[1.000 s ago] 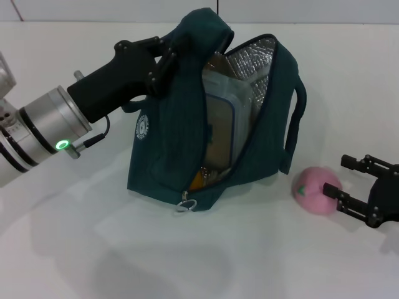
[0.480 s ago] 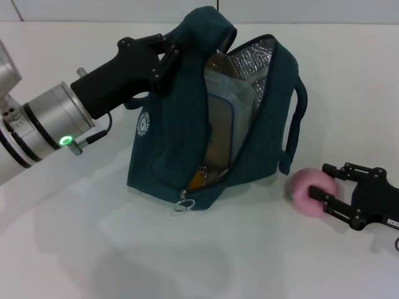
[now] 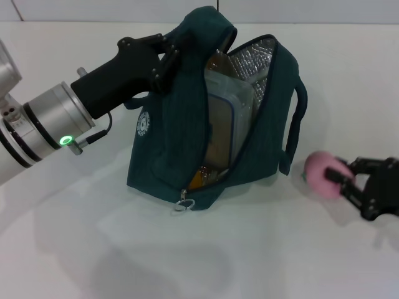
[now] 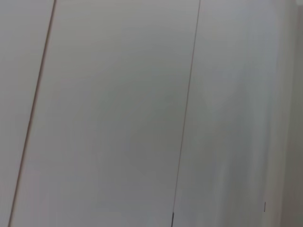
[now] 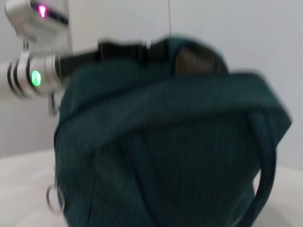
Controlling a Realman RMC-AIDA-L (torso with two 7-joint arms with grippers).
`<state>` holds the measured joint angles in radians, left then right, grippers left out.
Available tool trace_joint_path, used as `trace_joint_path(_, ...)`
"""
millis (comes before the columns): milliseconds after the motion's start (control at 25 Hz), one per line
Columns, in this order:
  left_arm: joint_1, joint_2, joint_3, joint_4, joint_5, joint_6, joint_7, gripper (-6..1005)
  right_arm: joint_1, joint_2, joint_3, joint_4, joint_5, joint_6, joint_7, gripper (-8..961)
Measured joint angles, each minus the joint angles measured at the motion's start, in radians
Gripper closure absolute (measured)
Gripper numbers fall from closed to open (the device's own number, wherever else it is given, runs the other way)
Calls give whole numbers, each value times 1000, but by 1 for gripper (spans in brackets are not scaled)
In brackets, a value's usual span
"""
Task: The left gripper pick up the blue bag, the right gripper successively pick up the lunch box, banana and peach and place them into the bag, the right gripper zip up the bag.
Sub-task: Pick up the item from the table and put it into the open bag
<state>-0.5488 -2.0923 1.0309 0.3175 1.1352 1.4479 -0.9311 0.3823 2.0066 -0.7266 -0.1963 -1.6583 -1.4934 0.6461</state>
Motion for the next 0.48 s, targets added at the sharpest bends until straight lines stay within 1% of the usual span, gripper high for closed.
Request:
trace_joint_path(120,2,0,0,0,1,0,1,956,-26,-4,0,-23,73,-69,-6,742)
trace_joint_path(240,3,0,0,0,2,2,7,956,-39,-2,0,-50,141,-157,-6,770)
trace_joint_path(280,3,0,0,0,2,3,8,956,-39,-2,0,-50,141,-157,-6,779)
trace_joint_path(400,3,0,0,0,3,5,10,956,-8,2,-1,-54,179,-223,8,806)
trace_joint_path(480,2,0,0,0,4,4,17,956,32,6,-1,-66,203,-264,57,823)
